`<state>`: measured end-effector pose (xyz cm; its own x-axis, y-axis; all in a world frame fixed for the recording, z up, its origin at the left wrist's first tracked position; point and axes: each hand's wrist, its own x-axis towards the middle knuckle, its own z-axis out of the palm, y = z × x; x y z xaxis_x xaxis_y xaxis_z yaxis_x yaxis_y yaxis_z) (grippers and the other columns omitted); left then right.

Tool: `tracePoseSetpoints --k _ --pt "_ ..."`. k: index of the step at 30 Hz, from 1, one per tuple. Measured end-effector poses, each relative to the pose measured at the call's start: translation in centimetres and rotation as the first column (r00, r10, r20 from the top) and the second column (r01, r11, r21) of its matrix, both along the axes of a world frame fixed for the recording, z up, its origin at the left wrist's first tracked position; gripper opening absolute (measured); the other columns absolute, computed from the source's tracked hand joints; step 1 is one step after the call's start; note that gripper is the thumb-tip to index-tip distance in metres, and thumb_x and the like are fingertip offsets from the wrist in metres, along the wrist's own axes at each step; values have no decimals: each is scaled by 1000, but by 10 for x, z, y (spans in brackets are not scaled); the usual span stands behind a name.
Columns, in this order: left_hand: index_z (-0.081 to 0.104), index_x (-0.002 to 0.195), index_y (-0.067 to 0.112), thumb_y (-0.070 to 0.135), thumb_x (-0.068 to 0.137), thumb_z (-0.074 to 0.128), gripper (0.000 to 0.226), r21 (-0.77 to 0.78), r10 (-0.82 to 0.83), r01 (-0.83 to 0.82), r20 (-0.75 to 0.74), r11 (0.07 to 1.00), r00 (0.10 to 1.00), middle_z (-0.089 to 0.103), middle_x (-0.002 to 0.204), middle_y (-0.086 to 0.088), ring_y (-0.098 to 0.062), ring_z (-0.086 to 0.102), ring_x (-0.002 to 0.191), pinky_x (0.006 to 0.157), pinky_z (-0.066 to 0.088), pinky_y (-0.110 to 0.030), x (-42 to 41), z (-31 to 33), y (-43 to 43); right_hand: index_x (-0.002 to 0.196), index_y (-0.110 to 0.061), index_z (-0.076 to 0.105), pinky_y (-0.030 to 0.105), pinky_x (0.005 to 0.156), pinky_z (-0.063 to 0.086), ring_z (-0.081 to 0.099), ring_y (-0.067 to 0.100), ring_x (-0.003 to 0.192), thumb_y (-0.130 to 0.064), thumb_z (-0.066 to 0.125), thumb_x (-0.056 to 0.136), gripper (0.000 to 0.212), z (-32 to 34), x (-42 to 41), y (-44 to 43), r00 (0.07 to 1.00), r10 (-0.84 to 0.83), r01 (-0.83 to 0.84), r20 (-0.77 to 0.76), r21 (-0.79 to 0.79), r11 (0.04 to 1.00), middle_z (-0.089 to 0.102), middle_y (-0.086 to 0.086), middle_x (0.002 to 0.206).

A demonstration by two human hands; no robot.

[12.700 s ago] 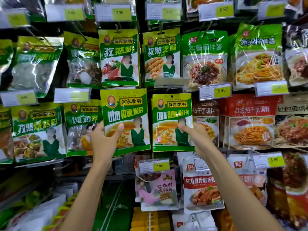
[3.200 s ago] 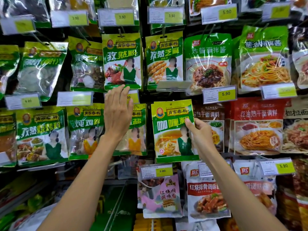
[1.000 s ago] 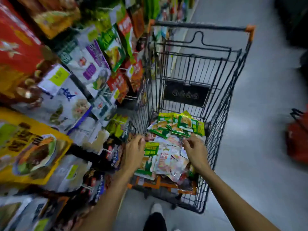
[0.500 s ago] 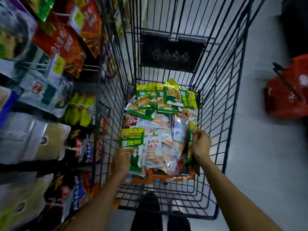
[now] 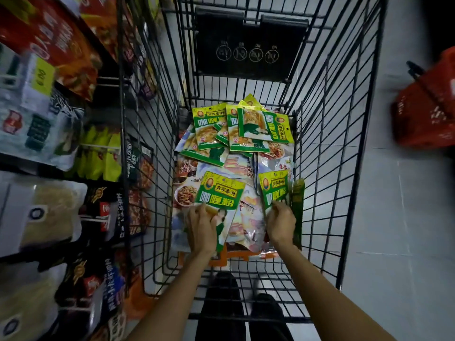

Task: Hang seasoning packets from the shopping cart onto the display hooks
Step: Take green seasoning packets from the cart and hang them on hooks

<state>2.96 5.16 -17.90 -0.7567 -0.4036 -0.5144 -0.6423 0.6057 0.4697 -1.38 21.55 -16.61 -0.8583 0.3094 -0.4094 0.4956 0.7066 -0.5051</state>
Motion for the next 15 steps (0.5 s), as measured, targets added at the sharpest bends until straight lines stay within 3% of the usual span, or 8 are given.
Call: tracePoseSetpoints --k 2,6,11,15 --pt "43 137 10 16 91 59 49 13 12 -11 -36 1000 999 36 140 -12 -27 30 129 103 32 -36 -10 3 6 112 1 67 26 87 42 60 32 105 7 48 89 30 0 7 5 1000 -25 25 -18 -37 999 65 19 114" --pt "40 140 13 18 88 63 57 30 32 -31 -41 999 999 40 136 -10 -27 35 124 97 37 -36 -22 3 5 110 -1 67 40 94 49 60 31 104 7 56 84 29 -5 7 12 992 -122 126 33 -124 984 62 18 115" --pt "32 145 10 26 84 69 72 46 66 -66 22 997 998 35 143 -13 -30 33 131 106 34 -44 -24 -3 -4 130 -7 49 45 102 44 53 31 118 -2 59 84 48 -6 5 11 942 -266 310 205 -224 924 57 15 126" --pt "42 137 10 26 78 75 70 61 146 -146 3 987 989 44 134 -14 -31 41 124 97 40 -40 -24 -3 -9 137 -9 41 51 105 40 46 33 127 -7 67 81 61 -6 0 15 943 -209 268 261 -216 939 47 15 136"
